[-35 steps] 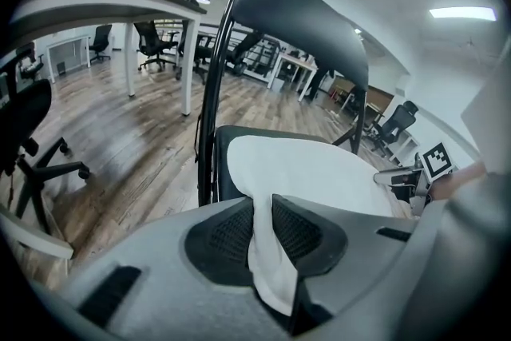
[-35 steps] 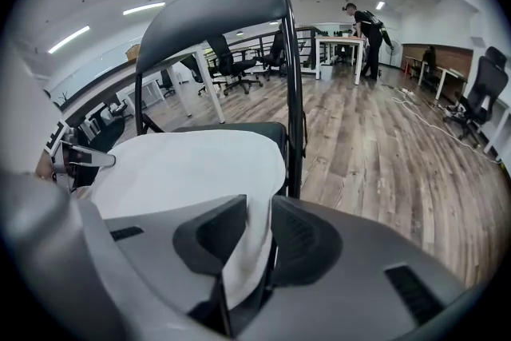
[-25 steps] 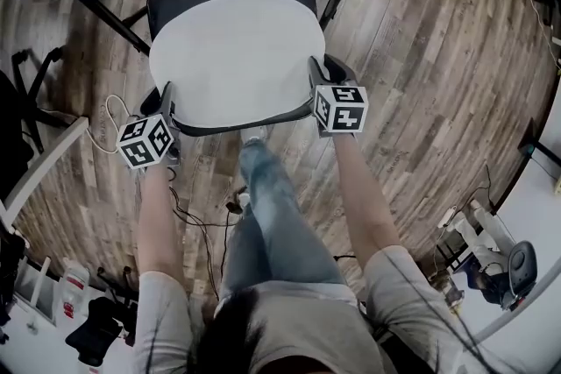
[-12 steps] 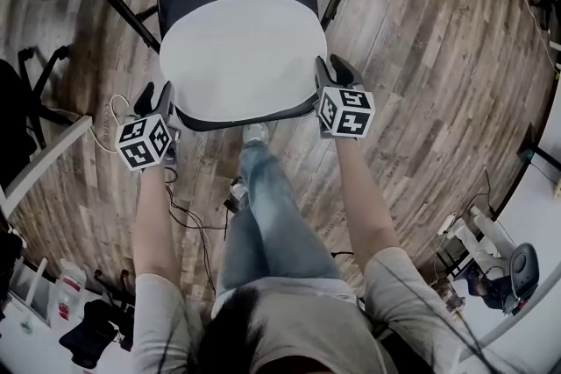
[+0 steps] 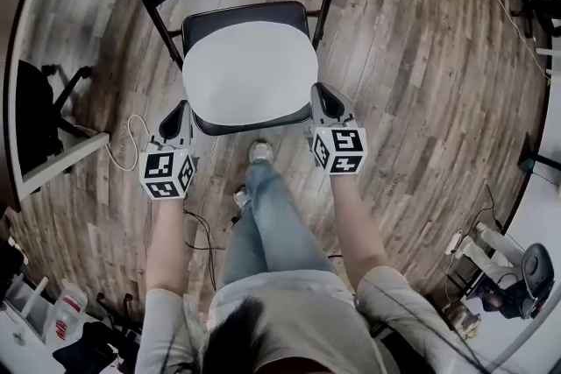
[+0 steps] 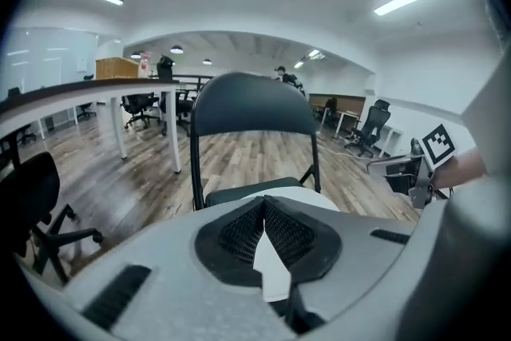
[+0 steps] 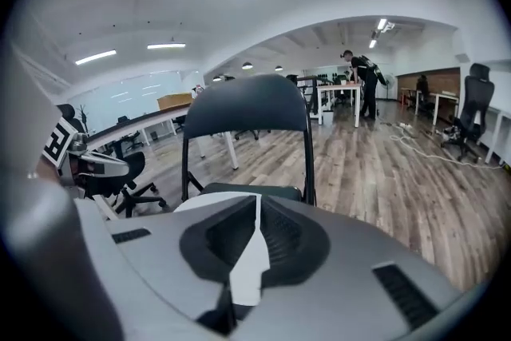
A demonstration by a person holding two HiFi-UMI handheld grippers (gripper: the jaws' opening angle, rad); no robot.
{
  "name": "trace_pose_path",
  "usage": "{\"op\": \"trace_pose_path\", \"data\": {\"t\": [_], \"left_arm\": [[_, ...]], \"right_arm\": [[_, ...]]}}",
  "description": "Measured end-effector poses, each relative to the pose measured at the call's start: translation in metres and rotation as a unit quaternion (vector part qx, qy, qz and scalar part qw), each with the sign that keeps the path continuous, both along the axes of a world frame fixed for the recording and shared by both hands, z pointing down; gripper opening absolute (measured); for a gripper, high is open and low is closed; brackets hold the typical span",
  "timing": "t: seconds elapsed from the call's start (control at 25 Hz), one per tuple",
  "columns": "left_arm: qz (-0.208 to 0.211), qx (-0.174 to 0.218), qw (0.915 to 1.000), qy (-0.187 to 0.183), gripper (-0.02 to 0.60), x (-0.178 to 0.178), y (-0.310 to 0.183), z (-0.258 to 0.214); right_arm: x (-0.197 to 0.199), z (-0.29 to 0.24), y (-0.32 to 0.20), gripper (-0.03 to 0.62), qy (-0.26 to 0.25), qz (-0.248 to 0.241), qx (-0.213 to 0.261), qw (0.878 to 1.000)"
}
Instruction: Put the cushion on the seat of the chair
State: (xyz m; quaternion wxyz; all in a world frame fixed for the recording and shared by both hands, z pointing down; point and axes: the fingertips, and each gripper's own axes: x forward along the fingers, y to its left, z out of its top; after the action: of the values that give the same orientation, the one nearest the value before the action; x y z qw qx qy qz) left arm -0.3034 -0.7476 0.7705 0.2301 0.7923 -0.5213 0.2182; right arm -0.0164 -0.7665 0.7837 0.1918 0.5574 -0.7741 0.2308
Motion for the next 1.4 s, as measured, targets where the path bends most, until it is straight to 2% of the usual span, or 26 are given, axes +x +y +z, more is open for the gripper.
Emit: {"op": "trace_pose_path", "data": {"t": [0.24, 0.44, 0.6, 0.76, 1.0, 1.4], "left_arm": [[0.020, 0.051, 0.9985, 0.005, 0.012, 0.007, 0.026, -0.079], [0.009, 0.096, 0.9948, 0.033, 0.012, 0.003, 0.045, -0.146], [0.003, 0.128, 0.9912, 0.030, 0.012, 0.000, 0.064, -0.193], [0.009, 0.164, 0.9862, 0.019, 0.012, -0.004, 0.087, -0.236], [0.005, 0.200, 0.9784, 0.051, 0.012, -0.003, 0.117, -0.293], [0.009, 0.267, 0.9617, 0.060, 0.012, -0.002, 0.164, -0.371]], "right_arm": [[-0.013, -0.084, 0.035, 0.023, 0.017, -0.012, 0.049, 0.999], [-0.019, -0.144, 0.061, 0.023, 0.019, -0.015, 0.077, 0.997], [-0.023, -0.191, 0.080, 0.023, 0.014, -0.016, 0.108, 0.994], [-0.030, -0.230, 0.103, 0.023, 0.023, -0.018, 0.135, 0.990], [-0.031, -0.285, 0.134, 0.023, 0.030, -0.018, 0.176, 0.984], [-0.035, -0.361, 0.179, 0.023, 0.025, -0.026, 0.245, 0.969]]}}
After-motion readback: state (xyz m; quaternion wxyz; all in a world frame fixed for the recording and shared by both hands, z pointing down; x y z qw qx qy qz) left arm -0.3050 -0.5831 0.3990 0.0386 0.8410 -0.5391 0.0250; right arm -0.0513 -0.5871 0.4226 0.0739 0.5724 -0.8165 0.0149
